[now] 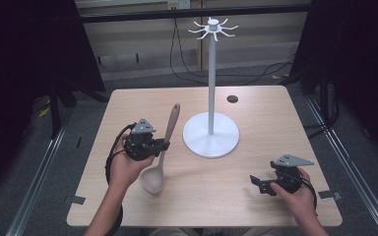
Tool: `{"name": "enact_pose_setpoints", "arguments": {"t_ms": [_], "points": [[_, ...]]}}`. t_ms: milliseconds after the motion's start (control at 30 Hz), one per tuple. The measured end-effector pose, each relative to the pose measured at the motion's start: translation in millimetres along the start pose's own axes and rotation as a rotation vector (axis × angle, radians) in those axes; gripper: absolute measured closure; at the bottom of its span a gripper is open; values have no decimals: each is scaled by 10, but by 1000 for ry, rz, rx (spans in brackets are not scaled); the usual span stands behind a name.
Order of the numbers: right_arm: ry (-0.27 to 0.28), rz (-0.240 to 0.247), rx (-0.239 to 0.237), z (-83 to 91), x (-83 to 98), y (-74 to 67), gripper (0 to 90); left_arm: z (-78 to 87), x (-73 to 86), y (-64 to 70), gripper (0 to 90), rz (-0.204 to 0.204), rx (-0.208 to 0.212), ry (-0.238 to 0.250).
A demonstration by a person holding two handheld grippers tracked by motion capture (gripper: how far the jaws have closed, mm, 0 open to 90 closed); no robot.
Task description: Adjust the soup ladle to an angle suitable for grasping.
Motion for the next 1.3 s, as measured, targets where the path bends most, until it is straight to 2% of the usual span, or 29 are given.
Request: {"name": "enact_pose_setpoints", "arguments": {"t_ms": [33, 133, 167, 267, 300, 333, 367, 500, 733, 767, 900, 1167, 1300], "points": [[3, 5, 0, 5, -2, 6, 29, 9, -27, -1, 779, 12, -4, 41], [3, 1, 2, 10, 0, 11, 29, 28, -50, 4, 780, 19, -6, 65], [4, -1, 5, 11, 1, 16, 29, 37, -75, 7, 779, 20, -9, 92], [4, -1, 5, 10, 0, 18, 29, 56, -108, 9, 779, 19, -6, 120], [4, -2, 6, 11, -1, 15, 29, 75, -142, 6, 779, 23, -12, 152], [4, -2, 6, 11, -1, 15, 29, 75, -142, 6, 779, 23, -12, 152], [7, 2, 3, 11, -5, 13, 29, 86, -173, 7, 779, 29, -4, 178], [6, -2, 5, 14, -4, 17, 29, 102, -212, -3, 779, 34, -15, 213], [9, 2, 5, 15, -7, 16, 29, 106, -253, -7, 778, 43, -12, 254], [7, 0, 5, 16, -5, 19, 29, 111, -266, -11, 778, 45, -24, 260], [10, 1, 5, 18, -8, 20, 29, 118, -291, -14, 778, 47, -25, 277], [5, 3, 3, 13, -3, 14, 29, 148, -395, -13, 778, 20, -42, 311], [9, 3, 3, 15, -8, 17, 29, 140, -437, -17, 778, 22, -49, 316]]}}
Point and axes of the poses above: each handheld gripper's, and its own axes: z roughly backward along the jaws, x roughly out of its underside, y roughly to its right, the point moved 6 cm from there along -z, roughly forward along the jaws, and after that the axes turned 7 degrees about -z, right-handed, at the moved point
